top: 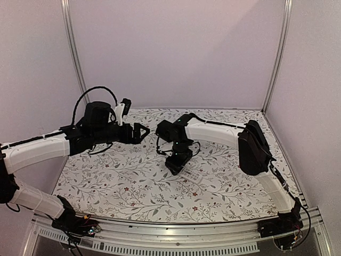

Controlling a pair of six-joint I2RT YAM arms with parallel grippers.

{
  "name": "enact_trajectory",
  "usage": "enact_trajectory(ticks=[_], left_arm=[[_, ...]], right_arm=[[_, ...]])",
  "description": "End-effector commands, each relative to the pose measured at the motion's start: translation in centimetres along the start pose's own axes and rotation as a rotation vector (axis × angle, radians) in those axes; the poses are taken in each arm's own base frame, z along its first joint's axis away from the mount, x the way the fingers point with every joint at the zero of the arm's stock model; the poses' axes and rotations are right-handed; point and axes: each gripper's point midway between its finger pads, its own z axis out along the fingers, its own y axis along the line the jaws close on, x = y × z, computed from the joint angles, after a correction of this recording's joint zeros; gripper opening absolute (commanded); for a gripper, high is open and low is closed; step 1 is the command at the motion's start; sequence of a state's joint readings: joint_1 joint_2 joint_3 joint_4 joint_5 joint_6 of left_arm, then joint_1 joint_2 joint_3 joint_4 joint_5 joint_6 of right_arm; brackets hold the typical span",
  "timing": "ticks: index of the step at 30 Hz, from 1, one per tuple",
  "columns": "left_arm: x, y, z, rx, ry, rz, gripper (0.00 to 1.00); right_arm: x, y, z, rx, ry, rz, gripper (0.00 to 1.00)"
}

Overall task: Load the batteries into the remote control
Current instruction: Place the remote control at the center of the board, then adjust the remote control at the center of the board.

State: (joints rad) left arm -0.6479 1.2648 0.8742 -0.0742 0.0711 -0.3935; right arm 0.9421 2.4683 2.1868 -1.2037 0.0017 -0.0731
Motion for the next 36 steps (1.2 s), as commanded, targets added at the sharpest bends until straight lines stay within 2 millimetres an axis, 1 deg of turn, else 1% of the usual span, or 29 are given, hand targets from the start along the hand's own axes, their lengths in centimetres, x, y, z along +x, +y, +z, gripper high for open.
enact_trajectory(ticks=[1,3,5,7,8,9,10,11,12,13,15,16,19,21,24,26,30,32,36], left_arm=[[0.7,1.1,0.3,-0.03,0.026,0.003,1.0],[0.7,1.1,0.3,-0.029,0.025,0.005,1.0],[0.6,1.0,0.2,-0.026,0.021,0.007,1.0],[0.7,0.9,0.3,-0.024,0.021,0.007,1.0],[0.7,0.9,0.3,-0.023,0.022,0.005,1.0],[0.9,0.9,0.4,-0.019,0.028,0.007,1.0],[0.9,0.8,0.4,-0.017,0.031,0.008,1.0],[1.1,0.8,0.5,-0.016,0.034,0.008,0.99],[1.1,0.7,0.5,-0.016,0.034,0.011,1.0],[1.1,0.7,0.6,-0.014,0.035,0.014,1.0],[1.2,0.5,0.7,-0.014,0.038,0.018,1.0],[1.2,0.5,0.8,-0.011,0.04,0.021,1.0],[1.4,0.4,0.9,-0.016,0.045,0.03,1.0],[1.4,0.5,1.0,-0.023,0.046,0.034,1.0],[1.2,0.4,1.0,-0.025,0.045,0.039,1.0],[1.2,0.4,1.0,-0.029,0.044,0.041,0.99],[1.4,0.1,1.0,-0.019,0.047,0.047,0.99],[1.4,0.1,1.0,-0.024,0.045,0.055,1.0],[1.4,0.2,1.0,-0.03,0.045,0.058,1.0]], right_arm=[[-0.6,0.4,1.0,-0.03,-0.016,-0.005,0.68],[-0.7,0.5,0.8,-0.037,-0.023,-0.002,0.73],[-0.8,0.3,0.2,-0.042,-0.039,0.007,0.75],[-1.2,-0.1,-1.2,-0.065,-0.093,0.031,0.76],[-1.1,-0.4,-1.5,-0.083,-0.115,0.049,0.77],[-1.1,-0.7,-3.1,-0.097,-0.161,0.071,0.78],[-0.9,-1.4,-3.6,-0.105,-0.185,0.091,0.78],[-0.6,-2.0,-4.6,-0.103,-0.217,0.11,0.79],[0.0,-2.8,-4.9,-0.094,-0.229,0.129,0.8],[0.4,-3.6,-6.2,-0.076,-0.262,0.142,0.8],[2.2,-5.7,-6.3,-0.016,-0.261,0.175,0.8],[2.9,-6.5,-6.7,0.007,-0.271,0.191,0.81],[5.0,-9.0,-6.3,0.094,-0.254,0.227,0.84],[6.2,-9.9,-5.5,0.143,-0.225,0.232,0.84],[7.5,-10.5,-4.1,0.193,-0.179,0.22,0.85],[8.0,-10.6,-3.1,0.205,-0.157,0.217,0.85],[8.7,-10.7,-1.8,0.233,-0.119,0.208,0.85],[8.8,-10.2,-1.2,0.22,-0.106,0.198,0.86],[8.8,-8.1,-0.3,0.183,-0.088,0.162,0.86]])
